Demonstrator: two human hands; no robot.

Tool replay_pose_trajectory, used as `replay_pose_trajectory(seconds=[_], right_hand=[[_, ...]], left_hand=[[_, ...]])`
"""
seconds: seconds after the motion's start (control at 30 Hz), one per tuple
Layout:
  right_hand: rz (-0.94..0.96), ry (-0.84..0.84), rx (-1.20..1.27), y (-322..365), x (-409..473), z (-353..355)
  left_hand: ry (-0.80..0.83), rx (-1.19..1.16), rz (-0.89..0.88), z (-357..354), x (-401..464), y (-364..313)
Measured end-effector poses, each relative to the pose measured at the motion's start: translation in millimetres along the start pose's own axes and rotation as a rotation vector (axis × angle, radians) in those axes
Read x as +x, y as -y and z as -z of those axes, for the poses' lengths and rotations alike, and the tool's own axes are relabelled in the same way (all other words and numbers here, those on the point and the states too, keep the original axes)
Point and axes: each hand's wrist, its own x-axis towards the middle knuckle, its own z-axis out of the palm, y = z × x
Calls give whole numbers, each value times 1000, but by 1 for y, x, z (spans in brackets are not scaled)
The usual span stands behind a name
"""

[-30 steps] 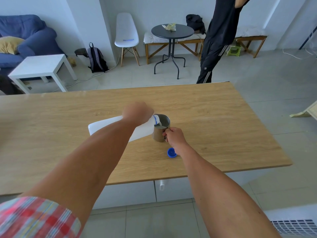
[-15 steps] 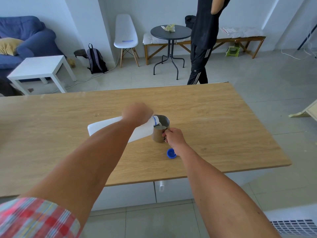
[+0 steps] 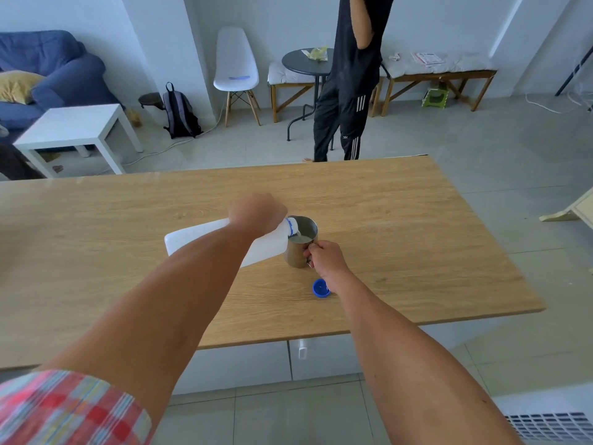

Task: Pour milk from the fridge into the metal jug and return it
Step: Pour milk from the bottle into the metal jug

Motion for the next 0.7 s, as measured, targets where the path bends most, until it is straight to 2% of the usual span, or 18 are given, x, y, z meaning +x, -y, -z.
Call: replay_pose_trajectory(seconds=[0.7], right_hand=[[-7,0,-7,-1,2,0]], left_hand=[[-1,5,-6,1,-1,0]])
